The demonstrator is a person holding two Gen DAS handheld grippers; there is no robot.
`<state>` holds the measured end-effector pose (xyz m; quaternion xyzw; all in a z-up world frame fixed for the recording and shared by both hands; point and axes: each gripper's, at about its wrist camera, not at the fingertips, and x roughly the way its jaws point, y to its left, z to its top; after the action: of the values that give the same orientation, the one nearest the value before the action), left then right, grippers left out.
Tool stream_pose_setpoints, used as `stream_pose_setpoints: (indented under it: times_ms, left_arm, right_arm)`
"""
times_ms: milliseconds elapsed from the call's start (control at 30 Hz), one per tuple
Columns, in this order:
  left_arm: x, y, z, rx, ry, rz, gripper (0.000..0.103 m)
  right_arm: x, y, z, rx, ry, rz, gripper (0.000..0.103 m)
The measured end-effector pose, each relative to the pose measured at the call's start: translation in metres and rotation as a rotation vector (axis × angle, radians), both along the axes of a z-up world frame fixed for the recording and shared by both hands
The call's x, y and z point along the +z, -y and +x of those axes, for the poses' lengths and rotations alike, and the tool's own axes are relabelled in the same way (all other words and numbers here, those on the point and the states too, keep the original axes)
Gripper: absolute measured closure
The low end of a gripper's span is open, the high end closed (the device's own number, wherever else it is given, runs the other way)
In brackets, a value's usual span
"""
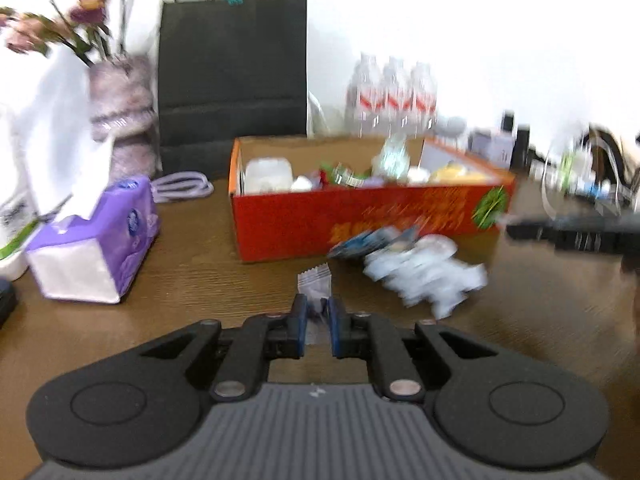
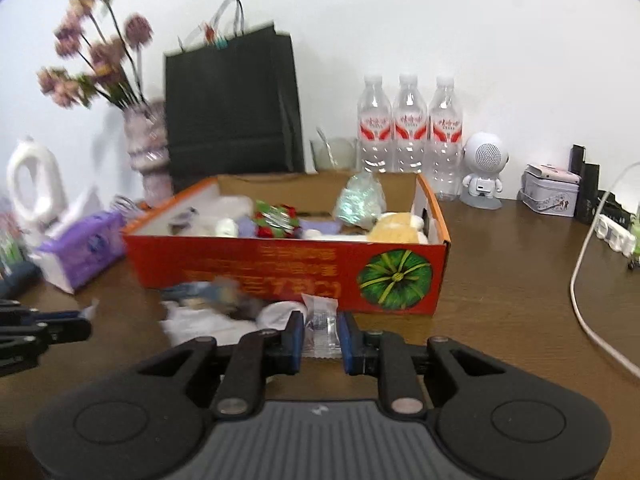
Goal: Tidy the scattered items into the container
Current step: 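Grasp a clear plastic wrapper with the left tool while the right tool grasps another, then carry both clear wrappers into the cardboard box and release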
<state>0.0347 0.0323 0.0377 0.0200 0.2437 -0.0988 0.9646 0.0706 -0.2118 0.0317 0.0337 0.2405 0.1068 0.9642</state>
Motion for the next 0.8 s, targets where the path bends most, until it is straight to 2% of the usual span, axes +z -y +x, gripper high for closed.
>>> stream_pose_setpoints:
  times_ms: [100,200,367,500,633,800]
  left_arm:
    - [0.012,0.022,-0.037,0.058,0.067,-0.025,0.091]
    - [0.018,0.044,-0.069,0.093,0.124,-0.017,0.091]
    - [0.022,0.062,-0.106,0.105,0.137,-0.045,0.091]
    - [0.02,0.069,-0.126,0.105,0.133,-0.023,0.091]
    - [0.017,0.07,-0.141,0.111,0.148,-0.008,0.091]
    - [0.017,0.061,-0.141,0.119,0.143,-0.018,0.091]
  right_arm:
    - [0.009,-0.002,-0.036,0.034,0.041,0.036,0.085]
    - [0.018,-0.005,-0.069,0.058,0.081,0.043,0.085]
    - [0.024,-0.004,-0.116,0.096,0.126,0.064,0.085]
    - [0.02,-0.006,-0.145,0.137,0.154,0.09,0.085]
    - [0.016,-0.011,-0.158,0.148,0.16,0.097,0.085]
    - [0.017,-0.012,-0.164,0.13,0.178,0.105,0.085]
